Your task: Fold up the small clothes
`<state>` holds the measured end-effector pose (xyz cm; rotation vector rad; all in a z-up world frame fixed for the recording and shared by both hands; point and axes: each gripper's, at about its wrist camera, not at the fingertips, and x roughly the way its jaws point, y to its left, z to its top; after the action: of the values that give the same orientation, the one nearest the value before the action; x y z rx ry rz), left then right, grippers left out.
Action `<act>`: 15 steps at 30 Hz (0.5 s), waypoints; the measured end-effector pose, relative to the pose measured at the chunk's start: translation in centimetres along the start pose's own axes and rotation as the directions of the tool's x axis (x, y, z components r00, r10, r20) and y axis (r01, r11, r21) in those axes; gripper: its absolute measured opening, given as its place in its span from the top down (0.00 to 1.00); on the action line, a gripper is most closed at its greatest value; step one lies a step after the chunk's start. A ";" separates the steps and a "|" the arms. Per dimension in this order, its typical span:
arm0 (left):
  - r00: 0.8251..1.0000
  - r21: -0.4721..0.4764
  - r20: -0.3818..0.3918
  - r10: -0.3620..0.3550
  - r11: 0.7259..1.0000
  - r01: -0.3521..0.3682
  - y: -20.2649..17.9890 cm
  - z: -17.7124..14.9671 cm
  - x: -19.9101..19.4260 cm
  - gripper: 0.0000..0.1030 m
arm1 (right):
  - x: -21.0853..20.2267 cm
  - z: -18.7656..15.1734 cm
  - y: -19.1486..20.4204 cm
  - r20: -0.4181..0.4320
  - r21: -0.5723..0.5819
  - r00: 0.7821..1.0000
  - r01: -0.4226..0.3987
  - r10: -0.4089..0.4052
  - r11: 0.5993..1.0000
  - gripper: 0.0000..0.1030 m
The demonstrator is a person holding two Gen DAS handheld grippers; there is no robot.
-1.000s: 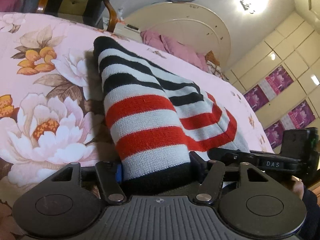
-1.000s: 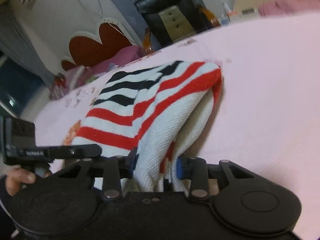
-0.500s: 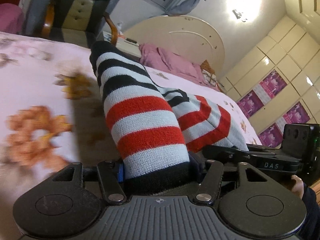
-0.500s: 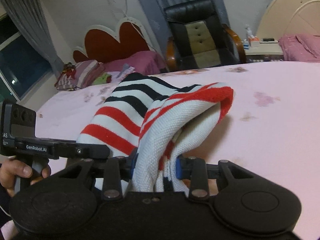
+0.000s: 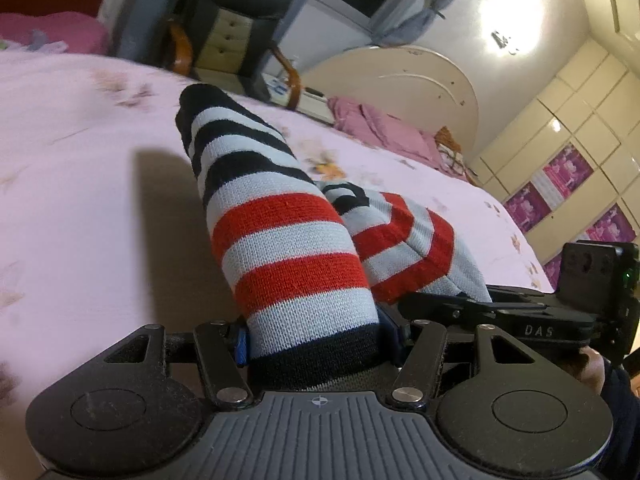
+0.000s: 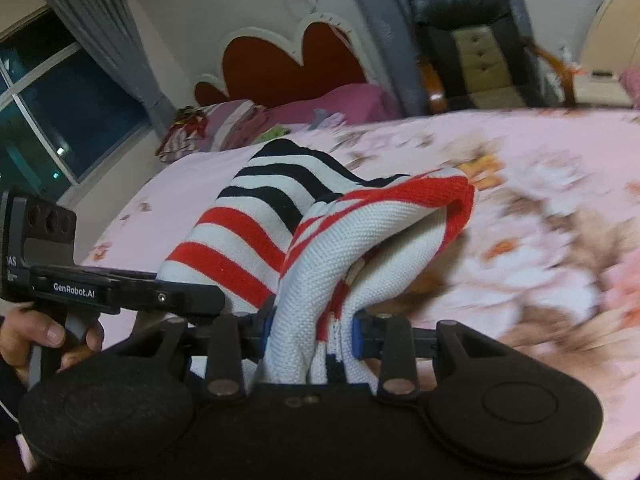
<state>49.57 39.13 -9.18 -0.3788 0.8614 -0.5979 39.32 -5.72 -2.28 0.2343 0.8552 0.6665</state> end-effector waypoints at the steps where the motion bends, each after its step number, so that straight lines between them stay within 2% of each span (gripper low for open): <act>1: 1.000 -0.016 0.000 0.001 1.000 -0.001 1.2 -0.5 -0.6 0.42 | 0.9 -0.1 0.5 -0.011 0.006 1.000 -0.013 0.013 1.000 0.67; 5: 0.999 -0.130 -0.026 0.020 0.991 -0.023 5.9 -3.2 -0.9 0.42 | 3.5 -1.7 1.2 -0.051 0.039 0.998 -0.032 0.034 0.999 0.67; 8: 0.999 -0.200 0.025 -0.034 0.979 0.038 7.5 -4.9 -0.5 0.39 | 4.3 -2.9 -1.1 -0.067 0.137 0.997 -0.024 0.034 0.990 0.65; 12: 0.999 -0.170 0.044 0.013 0.985 -0.006 6.6 -5.0 -0.2 0.36 | 4.4 -4.2 -4.8 -0.032 0.354 0.992 -0.106 0.125 0.929 0.65; 14: 0.997 -0.146 0.047 0.056 0.988 -0.048 6.0 -4.9 -0.7 0.34 | 3.7 -3.9 -5.4 -0.020 0.397 0.993 -0.103 0.120 0.912 0.56; 15: 0.995 -0.124 0.058 0.081 0.990 -0.073 5.7 -4.7 -1.4 0.33 | 2.8 -3.8 -5.6 -0.001 0.407 0.996 -0.082 0.090 0.910 0.44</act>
<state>47.00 44.05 -14.20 -0.4703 0.8508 -0.4611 40.28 -8.55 -8.93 0.6456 1.0036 0.5673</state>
